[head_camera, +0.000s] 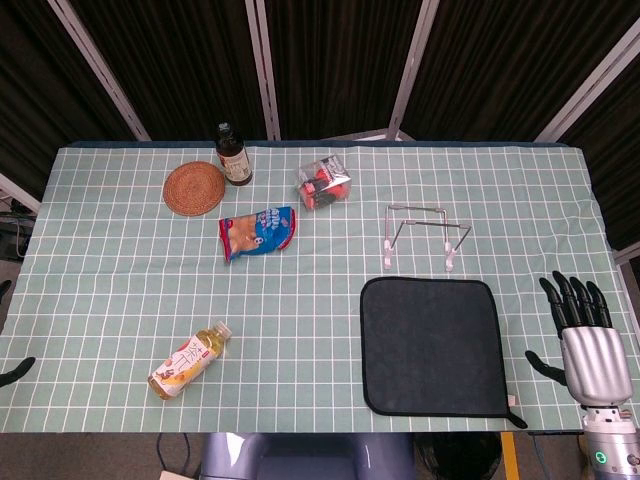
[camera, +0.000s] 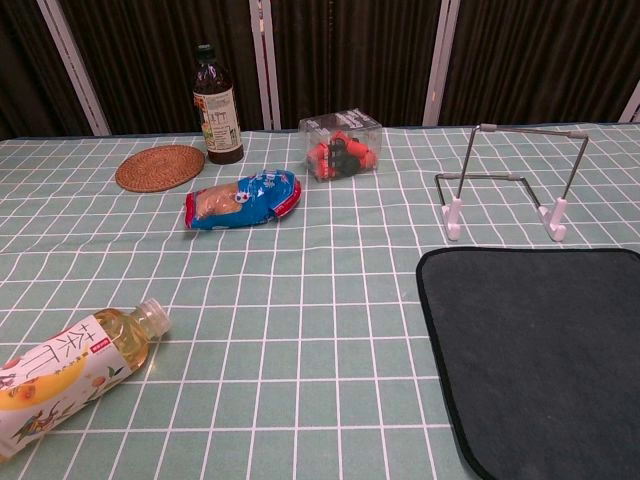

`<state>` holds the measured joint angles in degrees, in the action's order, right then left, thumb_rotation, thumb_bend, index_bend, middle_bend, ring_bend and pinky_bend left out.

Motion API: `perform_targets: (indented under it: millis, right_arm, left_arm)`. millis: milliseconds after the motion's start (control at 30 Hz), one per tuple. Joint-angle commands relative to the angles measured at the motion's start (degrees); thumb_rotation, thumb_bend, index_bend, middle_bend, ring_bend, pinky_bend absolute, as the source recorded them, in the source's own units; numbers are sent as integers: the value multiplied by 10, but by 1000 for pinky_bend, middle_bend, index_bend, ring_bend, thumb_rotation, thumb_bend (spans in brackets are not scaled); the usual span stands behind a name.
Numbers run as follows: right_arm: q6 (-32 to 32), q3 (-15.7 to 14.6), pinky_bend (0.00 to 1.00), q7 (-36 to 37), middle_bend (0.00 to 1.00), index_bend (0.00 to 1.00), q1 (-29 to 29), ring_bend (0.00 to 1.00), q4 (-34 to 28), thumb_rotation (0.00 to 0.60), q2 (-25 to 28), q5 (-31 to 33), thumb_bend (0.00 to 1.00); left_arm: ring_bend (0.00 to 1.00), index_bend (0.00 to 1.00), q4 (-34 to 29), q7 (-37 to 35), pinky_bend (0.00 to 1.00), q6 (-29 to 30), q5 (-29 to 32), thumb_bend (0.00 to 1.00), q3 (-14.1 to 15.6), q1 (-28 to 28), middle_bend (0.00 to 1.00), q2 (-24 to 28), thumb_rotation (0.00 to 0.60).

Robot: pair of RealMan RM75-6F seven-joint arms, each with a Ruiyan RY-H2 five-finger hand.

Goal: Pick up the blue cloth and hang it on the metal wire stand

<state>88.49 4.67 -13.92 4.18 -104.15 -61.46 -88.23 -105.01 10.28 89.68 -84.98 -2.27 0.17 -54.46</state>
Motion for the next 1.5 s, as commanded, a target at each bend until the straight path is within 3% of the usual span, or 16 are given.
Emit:
perform_targets:
  millis: [33, 233, 433, 533, 1000, 1500]
  right_arm:
    - [-13, -6, 0, 17, 0, 0, 4, 0, -8, 600, 7, -3, 0]
    - [-87, -47, 0, 39, 0, 26, 27, 0, -1, 600, 15, -42, 0]
    - [-138, -96, 0, 75, 0, 331, 53, 0, 76, 600, -27, -127, 2]
    - [-169, -119, 0, 67, 0, 401, 62, 0, 124, 600, -79, -154, 75]
    - [-196, -133, 0, 15, 0, 405, 68, 0, 183, 600, -147, -148, 120]
    - [-150, -155, 0, 57, 0, 413, 57, 0, 275, 600, -192, -174, 113]
  left_arm:
    - [0, 0, 1, 4, 0, -1, 0, 0, 1, -1, 0, -2, 600]
    - [0, 0, 2, 12, 0, 0, 4, 0, -5, -5, 0, -8, 600]
    - [0, 0, 9, 36, 0, -19, 20, 0, -9, -16, 0, -20, 600]
    - [0, 0, 9, 47, 0, -21, 28, 0, -12, -18, 0, -25, 600]
    - [0, 0, 18, 65, 0, -35, 46, 0, -13, -27, 0, -37, 600]
    - [0, 0, 17, 69, 0, -35, 48, 0, -11, -29, 0, -39, 600]
